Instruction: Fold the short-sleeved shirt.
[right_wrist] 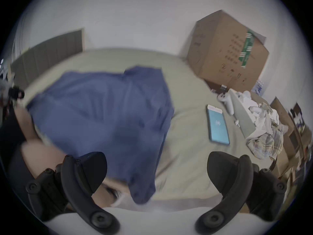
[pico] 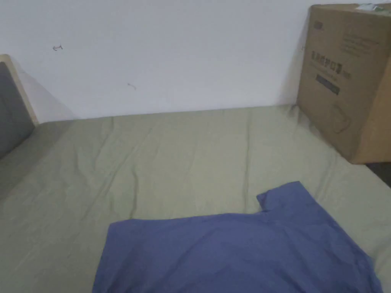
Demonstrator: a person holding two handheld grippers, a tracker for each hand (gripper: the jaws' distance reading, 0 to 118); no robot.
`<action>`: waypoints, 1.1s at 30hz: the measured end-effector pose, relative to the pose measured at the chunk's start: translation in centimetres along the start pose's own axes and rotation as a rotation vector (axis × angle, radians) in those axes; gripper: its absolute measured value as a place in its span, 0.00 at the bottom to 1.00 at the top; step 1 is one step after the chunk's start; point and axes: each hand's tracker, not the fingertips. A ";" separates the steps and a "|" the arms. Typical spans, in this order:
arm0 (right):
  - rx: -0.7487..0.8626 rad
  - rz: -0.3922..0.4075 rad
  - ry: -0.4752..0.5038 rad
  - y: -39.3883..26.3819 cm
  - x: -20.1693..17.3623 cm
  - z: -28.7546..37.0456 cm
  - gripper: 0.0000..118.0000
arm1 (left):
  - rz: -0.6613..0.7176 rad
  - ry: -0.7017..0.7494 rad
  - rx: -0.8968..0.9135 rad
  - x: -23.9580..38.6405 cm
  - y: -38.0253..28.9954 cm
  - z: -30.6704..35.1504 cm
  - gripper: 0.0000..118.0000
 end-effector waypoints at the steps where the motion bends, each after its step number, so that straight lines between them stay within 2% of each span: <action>1: 0.040 -0.034 0.015 1.2 0.2 0.0 0.99 | 0.008 -0.005 0.037 -0.1 1.0 0.1 0.95; 2: 0.087 -0.078 0.043 2.6 0.3 -0.1 0.98 | 0.026 -0.019 0.096 0.1 2.5 -0.2 0.91; 3: 0.114 -0.105 0.074 3.9 0.4 -0.4 0.94 | 0.038 -0.036 0.132 0.2 4.0 -0.6 0.80; 4: 0.141 -0.117 0.104 5.6 0.0 -0.6 0.73 | 0.036 -0.050 0.159 0.3 5.4 -1.3 0.41; 5: 0.164 -0.108 0.119 6.8 0.0 -1.1 0.33 | 0.024 -0.028 0.172 0.6 6.9 -2.4 0.06; 6: 0.166 -0.090 0.100 8.2 -0.3 -2.0 0.00 | 0.000 0.014 0.181 1.1 8.4 -4.0 0.00; 7: 0.211 -0.009 0.050 9.1 -0.8 -2.9 0.00 | -0.021 0.030 0.196 1.5 9.6 -5.6 0.00; 8: 0.210 -0.039 0.015 10.4 -0.9 -3.9 0.00 | -0.055 -0.002 0.178 1.3 11.2 -7.7 0.00; 9: 0.212 -0.043 0.087 11.6 -0.7 -5.0 0.00 | -0.084 -0.040 0.135 1.3 12.6 -10.1 0.00; 11: 0.199 -0.038 0.082 13.4 -1.2 -6.8 0.00 | -0.056 -0.019 0.098 1.2 14.7 -15.0 0.00; 12: 0.197 -0.026 0.090 13.6 -1.3 -7.8 0.00 | -0.045 -0.014 0.051 0.9 15.7 -17.4 0.04; 13: 0.189 -0.014 0.107 14.0 -1.5 -8.5 0.00 | -0.028 -0.011 0.008 0.5 16.4 -19.6 0.29; 14: 0.181 -0.003 0.118 14.5 -1.6 -9.3 0.00 | 0.010 0.002 -0.014 0.4 16.9 -21.9 0.61; 15: 0.169 0.006 0.125 14.9 -1.8 -10.0 0.00 | 0.023 0.003 -0.062 0.0 17.2 -23.9 0.89; 16: 0.155 0.015 0.129 14.9 -2.1 -10.6 0.00 | 0.036 0.004 -0.118 -0.1 17.3 -25.6 0.99; 18: 0.132 0.030 0.137 15.2 -2.1 -11.7 0.00 | 0.048 -0.030 -0.149 -0.1 16.8 -27.9 0.92; 20: 0.117 0.045 0.135 15.1 -2.0 -12.8 0.00 | 0.017 -0.004 -0.173 0.6 16.4 -29.5 0.74; 22: 0.086 0.049 0.118 15.1 -1.7 -14.1 0.00 | -0.031 0.053 -0.175 1.0 15.5 -29.5 0.72; 23: 0.059 0.032 0.120 15.2 -1.4 -14.8 0.00 | -0.055 0.038 -0.128 1.3 15.3 -28.9 0.70; 24: 0.023 0.012 0.129 15.2 -1.0 -15.6 0.00 | -0.082 0.029 -0.109 1.7 15.3 -28.5 0.64; 25: -0.024 -0.017 0.142 15.4 -0.6 -16.6 0.00 | -0.128 0.035 -0.110 2.1 15.4 -28.2 0.44; 27: -0.119 -0.087 0.195 16.0 0.1 -19.2 0.00 | -0.182 -0.045 -0.108 3.1 15.3 -26.9 0.03; 28: -0.154 -0.104 0.203 16.1 0.8 -20.3 0.01 | -0.211 0.018 -0.099 3.7 15.3 -26.6 0.03; 29: -0.155 -0.104 0.154 16.4 1.1 -21.4 0.10 | -0.223 0.001 -0.105 4.0 15.3 -26.4 0.03; 30: -0.167 -0.089 0.114 16.8 1.2 -22.5 0.25 | -0.230 -0.044 -0.116 3.7 15.3 -25.8 0.03; 31: -0.184 -0.073 0.093 17.2 1.4 -23.7 0.54 | -0.228 -0.034 -0.114 3.8 15.3 -25.6 0.03; 32: -0.211 -0.054 0.094 17.2 3.0 -25.8 0.75 | -0.232 -0.026 -0.111 3.9 15.3 -25.4 0.03; 33: -0.238 -0.023 0.101 17.3 3.6 -27.1 0.86 | -0.226 -0.026 -0.106 3.7 15.3 -25.2 0.03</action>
